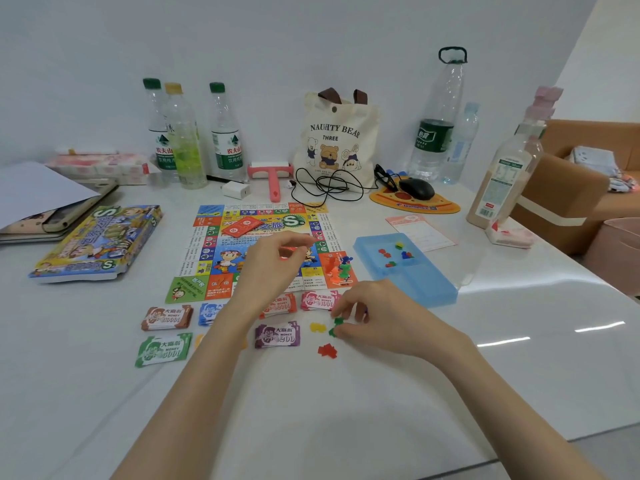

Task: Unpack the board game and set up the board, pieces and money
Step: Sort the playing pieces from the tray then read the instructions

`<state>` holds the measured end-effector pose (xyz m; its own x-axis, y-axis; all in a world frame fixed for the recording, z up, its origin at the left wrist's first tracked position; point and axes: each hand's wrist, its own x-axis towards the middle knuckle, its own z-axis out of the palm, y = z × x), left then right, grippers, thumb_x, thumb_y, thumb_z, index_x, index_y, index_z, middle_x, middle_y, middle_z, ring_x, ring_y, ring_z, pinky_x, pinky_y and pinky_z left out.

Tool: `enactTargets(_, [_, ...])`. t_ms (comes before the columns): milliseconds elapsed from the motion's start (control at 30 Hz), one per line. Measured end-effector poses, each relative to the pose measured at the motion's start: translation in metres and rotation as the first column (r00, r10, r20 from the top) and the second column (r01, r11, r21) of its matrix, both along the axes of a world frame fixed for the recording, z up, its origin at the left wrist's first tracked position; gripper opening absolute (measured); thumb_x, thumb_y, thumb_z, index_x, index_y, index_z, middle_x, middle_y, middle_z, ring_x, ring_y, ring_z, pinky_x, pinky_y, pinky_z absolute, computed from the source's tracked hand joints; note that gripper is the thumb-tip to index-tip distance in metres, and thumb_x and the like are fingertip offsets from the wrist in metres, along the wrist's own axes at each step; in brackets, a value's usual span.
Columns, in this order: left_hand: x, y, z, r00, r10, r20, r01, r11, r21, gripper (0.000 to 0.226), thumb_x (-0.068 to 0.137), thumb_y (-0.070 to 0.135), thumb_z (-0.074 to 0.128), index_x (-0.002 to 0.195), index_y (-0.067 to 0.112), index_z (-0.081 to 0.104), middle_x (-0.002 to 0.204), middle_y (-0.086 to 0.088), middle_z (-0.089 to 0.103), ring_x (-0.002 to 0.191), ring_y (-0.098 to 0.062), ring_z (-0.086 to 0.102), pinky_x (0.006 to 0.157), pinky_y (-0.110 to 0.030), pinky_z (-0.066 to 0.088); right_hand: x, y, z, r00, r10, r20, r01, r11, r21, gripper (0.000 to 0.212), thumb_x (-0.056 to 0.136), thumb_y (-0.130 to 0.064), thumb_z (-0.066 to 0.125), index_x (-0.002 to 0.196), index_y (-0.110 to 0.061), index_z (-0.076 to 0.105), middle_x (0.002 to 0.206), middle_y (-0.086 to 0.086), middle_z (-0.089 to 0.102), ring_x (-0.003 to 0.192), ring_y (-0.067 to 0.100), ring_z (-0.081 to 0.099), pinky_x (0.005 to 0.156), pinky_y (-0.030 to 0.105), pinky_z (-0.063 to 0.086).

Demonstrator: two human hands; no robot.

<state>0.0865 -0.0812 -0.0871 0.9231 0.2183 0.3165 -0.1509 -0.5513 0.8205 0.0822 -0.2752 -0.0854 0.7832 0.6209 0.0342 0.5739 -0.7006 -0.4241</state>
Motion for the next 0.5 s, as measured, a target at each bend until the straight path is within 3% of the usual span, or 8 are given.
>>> enactTargets(233, [-0.0004, 0.0001, -0.0006, 1.0, -0.003, -0.005, 0.003, 1.0, -0.002, 0.021, 0.094, 0.016, 0.057, 0.104, 0.026, 0.072, 0.101, 0.017, 0.066, 0.09, 0.004, 0.059, 0.073, -0.009, 0.042, -0.0018, 0.0073, -0.0044, 0.999, -0.017, 0.047, 0.017, 1.0, -0.012, 0.022, 0.081, -0.046, 0.071, 0.097, -0.03, 0.07, 0.09, -0.016, 0.058, 0.075, 0.001, 0.051, 0.067, 0.016, 0.043])
enactTargets(500, [-0.0003, -0.0006, 0.0004, 1.0, -0.003, -0.007, 0.003, 1.0, 0.013, 0.021, 0.094, 0.016, 0.057, 0.106, 0.026, 0.071, 0.102, 0.016, 0.065, 0.088, 0.006, 0.057, 0.071, -0.008, 0.04, 0.0004, 0.0064, -0.006, 0.998, -0.014, 0.056, 0.015, 1.0, -0.021, 0.012, 0.085, -0.032, 0.068, 0.095, -0.028, 0.071, 0.09, -0.015, 0.06, 0.074, 0.0, 0.051, 0.068, 0.013, 0.042])
